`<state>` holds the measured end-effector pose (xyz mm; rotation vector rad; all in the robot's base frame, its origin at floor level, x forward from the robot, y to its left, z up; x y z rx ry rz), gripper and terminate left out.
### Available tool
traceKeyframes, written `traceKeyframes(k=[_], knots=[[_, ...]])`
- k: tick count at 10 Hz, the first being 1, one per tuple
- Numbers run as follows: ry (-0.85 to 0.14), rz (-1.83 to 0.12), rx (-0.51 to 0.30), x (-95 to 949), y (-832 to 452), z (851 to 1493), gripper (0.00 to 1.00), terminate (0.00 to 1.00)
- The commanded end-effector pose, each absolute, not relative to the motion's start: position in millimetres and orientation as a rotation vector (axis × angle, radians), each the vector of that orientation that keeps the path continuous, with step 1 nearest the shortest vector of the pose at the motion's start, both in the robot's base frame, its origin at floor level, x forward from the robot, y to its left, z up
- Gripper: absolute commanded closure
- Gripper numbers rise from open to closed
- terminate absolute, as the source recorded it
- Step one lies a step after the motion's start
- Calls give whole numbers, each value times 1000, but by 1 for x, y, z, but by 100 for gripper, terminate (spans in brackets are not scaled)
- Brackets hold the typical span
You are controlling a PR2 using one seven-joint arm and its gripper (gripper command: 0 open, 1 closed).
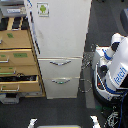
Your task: Opening the fridge
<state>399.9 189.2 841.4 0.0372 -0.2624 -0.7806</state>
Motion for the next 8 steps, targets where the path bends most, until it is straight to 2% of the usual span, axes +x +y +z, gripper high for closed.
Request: traceKeyframes(k=[1, 4, 8], knots=[[-259, -818, -11, 408, 170, 843, 0, 0], [-196, -952, -86, 462, 116, 850, 0, 0], [-274, -1028, -42, 532, 65, 901, 0, 0]])
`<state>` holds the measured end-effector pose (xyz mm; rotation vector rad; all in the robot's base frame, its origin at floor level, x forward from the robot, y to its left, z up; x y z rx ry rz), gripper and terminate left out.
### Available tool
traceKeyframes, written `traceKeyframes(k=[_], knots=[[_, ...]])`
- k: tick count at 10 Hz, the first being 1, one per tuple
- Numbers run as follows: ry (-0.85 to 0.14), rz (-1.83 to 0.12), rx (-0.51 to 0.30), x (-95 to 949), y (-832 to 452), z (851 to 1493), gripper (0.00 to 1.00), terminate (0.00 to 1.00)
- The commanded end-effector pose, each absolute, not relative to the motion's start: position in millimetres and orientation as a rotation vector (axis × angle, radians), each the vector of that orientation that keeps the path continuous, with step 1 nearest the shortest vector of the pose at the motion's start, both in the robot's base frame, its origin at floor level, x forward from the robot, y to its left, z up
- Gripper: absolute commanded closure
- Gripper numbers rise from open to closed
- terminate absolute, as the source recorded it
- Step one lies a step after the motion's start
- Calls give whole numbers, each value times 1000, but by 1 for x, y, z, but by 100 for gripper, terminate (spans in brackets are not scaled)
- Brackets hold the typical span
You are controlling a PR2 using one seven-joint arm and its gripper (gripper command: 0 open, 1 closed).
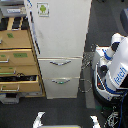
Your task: Opening the fridge
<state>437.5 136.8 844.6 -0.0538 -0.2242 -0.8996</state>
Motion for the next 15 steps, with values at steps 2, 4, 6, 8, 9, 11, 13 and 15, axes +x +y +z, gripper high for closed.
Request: traceKeyframes(k=[2, 4, 6, 8, 9, 11, 13, 15], knots=[[-291, -995, 10, 588, 49, 929, 0, 0], [-292, -978, 60, 628, 36, 955, 0, 0], [-267, -879, 128, 671, 39, 970, 0, 0], [-248, -733, 170, 721, 45, 993, 0, 0], [-243, -665, 161, 741, 46, 1007, 0, 0], [-228, -607, 191, 760, 46, 1020, 0, 0], [-221, -524, 253, 791, 56, 1041, 0, 0], [-183, -438, 298, 804, 75, 1049, 0, 0]])
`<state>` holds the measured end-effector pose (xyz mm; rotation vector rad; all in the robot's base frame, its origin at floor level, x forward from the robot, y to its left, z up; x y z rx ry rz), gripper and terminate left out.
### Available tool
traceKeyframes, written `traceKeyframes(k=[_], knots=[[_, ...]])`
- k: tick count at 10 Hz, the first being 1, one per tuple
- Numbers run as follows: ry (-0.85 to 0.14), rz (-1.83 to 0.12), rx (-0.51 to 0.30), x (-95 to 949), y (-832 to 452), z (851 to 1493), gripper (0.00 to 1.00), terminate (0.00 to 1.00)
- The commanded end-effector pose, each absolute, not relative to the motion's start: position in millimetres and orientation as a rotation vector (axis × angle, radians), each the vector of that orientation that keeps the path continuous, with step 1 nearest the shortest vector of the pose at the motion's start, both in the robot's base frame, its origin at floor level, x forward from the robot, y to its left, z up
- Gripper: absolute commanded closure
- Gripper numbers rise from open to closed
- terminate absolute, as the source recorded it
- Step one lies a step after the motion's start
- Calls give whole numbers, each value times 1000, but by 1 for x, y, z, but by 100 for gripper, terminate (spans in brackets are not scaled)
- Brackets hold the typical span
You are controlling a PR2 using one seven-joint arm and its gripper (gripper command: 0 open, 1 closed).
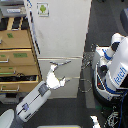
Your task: Opening the fridge
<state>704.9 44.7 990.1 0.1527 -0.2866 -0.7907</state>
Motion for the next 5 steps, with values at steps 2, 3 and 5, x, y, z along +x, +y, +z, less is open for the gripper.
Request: traceKeyframes(k=[2, 3, 5], knots=[[-150, -321, 321, 827, 100, 1062, 0, 0], [-139, -277, 299, 839, 111, 1072, 0, 0], [-123, -226, 263, 862, 127, 1078, 0, 0]])
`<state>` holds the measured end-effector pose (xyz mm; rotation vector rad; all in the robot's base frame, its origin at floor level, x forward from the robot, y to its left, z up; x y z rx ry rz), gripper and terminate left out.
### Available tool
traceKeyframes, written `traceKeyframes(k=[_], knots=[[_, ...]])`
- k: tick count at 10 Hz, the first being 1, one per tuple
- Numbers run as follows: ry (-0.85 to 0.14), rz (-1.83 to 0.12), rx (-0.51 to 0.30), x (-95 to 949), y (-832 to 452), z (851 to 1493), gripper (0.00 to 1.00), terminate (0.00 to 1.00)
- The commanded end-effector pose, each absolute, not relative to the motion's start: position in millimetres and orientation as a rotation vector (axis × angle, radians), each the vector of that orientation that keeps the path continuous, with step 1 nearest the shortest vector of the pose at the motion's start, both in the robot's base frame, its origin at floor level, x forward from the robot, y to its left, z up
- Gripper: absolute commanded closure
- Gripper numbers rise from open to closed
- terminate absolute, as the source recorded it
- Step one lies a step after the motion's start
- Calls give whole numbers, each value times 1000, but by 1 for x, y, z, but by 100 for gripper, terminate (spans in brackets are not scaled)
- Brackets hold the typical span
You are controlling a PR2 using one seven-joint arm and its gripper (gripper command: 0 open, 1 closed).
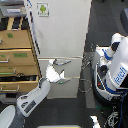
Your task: Opening the fridge
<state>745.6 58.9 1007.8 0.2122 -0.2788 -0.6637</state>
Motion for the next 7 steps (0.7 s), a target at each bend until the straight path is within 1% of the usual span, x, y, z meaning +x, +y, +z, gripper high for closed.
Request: traceKeyframes(k=[1, 4, 7], knots=[[-110, -220, 248, 865, 128, 1076, 0, 0], [-77, -214, 257, 870, 119, 1066, 0, 0], [-71, -125, 245, 888, 154, 1077, 0, 0]])
